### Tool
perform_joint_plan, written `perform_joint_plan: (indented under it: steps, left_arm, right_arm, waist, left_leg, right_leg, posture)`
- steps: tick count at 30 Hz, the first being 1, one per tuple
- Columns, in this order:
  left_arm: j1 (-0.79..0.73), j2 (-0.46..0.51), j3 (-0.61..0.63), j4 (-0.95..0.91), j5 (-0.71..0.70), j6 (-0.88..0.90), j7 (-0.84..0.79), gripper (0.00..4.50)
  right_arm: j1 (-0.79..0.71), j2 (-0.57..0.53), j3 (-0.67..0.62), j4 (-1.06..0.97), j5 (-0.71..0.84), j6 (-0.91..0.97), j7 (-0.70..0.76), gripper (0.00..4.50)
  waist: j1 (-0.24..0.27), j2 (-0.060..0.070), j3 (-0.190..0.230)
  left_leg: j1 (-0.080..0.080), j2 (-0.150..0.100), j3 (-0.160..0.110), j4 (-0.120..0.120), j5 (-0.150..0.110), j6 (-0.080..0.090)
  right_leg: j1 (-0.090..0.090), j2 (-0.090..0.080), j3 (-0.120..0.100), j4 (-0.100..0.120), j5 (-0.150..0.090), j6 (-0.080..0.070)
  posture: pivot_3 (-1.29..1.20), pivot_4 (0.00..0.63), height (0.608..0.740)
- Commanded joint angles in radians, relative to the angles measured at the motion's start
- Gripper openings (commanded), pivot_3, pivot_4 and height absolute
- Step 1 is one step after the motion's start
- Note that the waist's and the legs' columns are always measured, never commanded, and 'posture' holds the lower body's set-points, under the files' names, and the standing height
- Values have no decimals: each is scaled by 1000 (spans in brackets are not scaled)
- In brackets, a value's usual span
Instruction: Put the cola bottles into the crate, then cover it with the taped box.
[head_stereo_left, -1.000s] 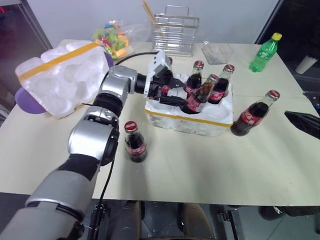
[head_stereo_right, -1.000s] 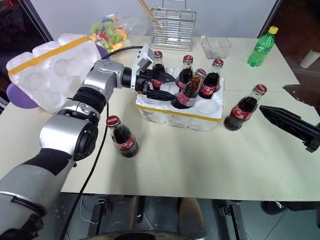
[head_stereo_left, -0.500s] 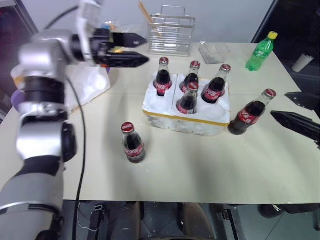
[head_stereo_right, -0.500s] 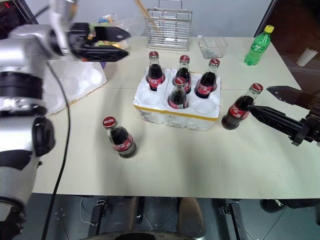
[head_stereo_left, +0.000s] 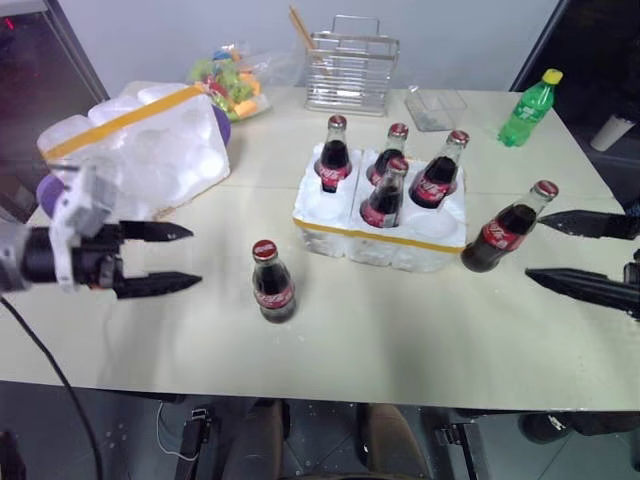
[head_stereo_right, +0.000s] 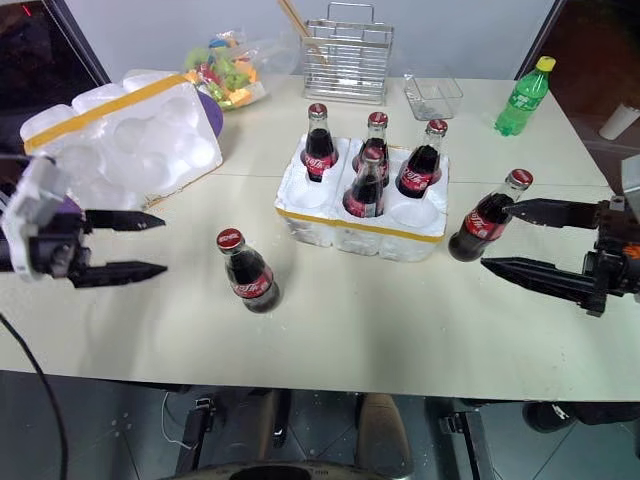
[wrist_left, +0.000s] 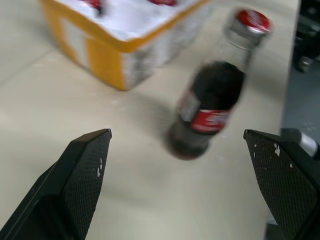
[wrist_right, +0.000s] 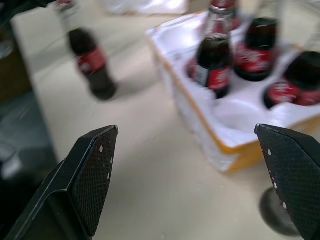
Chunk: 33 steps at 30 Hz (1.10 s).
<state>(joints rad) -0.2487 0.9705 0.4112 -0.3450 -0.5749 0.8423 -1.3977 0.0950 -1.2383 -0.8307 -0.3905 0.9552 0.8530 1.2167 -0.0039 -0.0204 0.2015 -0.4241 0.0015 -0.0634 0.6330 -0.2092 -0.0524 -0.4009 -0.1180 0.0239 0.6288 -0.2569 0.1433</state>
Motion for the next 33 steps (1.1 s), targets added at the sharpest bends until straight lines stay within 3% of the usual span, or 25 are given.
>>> perform_joint_plan:
  steps: [1,6,16,28,31,33]
  left_arm:
    - [27,-14,-17,-86,-36,-41,54,4442]
    - [15,-67,-126,-103,-29,-100,134,4442]
    - [-30,-178,-349,37,96,-284,231,4442]
    - [-86,-243,-436,91,97,-333,237,4442]
    - [-91,-230,-421,103,86,-329,221,3587]
    - [-93,-211,-416,106,79,-311,207,2706]
  right_arm:
    - [-21,-31,-11,0,-14,-19,70,4500]
    - [-58,-30,-1,-2,-5,7,69,4500]
    - [-65,4,-57,-41,15,87,27,4500]
    - [-76,49,-95,-82,71,156,-54,4500]
    - [-89,52,-97,-80,87,168,-75,4500]
    - [-96,52,-97,-77,95,172,-87,4500]
  waist:
    - [-3,0,0]
    - [-7,1,-1]
    - [-6,1,-1]
    - [-6,1,-1]
    - [-6,1,-1]
    - [-7,1,-1]
  left_leg:
    - [0,0,0,0,0,0]
    - [1,0,0,-1,0,0]
    - [1,0,1,-1,0,0]
    - [1,0,1,-1,0,0]
    - [1,0,0,-1,0,0]
    - [1,0,0,-1,0,0]
  right_leg:
    - [0,0,0,0,0,0]
    - [0,0,0,1,0,0]
    - [0,0,0,1,0,0]
    - [0,1,0,1,0,0]
    - [0,1,0,1,0,0]
    - [0,1,0,1,0,0]
  posture:
    - [0,150,739]
    - [0,150,739]
    - [0,150,739]
    - [0,150,739]
    - [0,150,739]
    - [0,150,739]
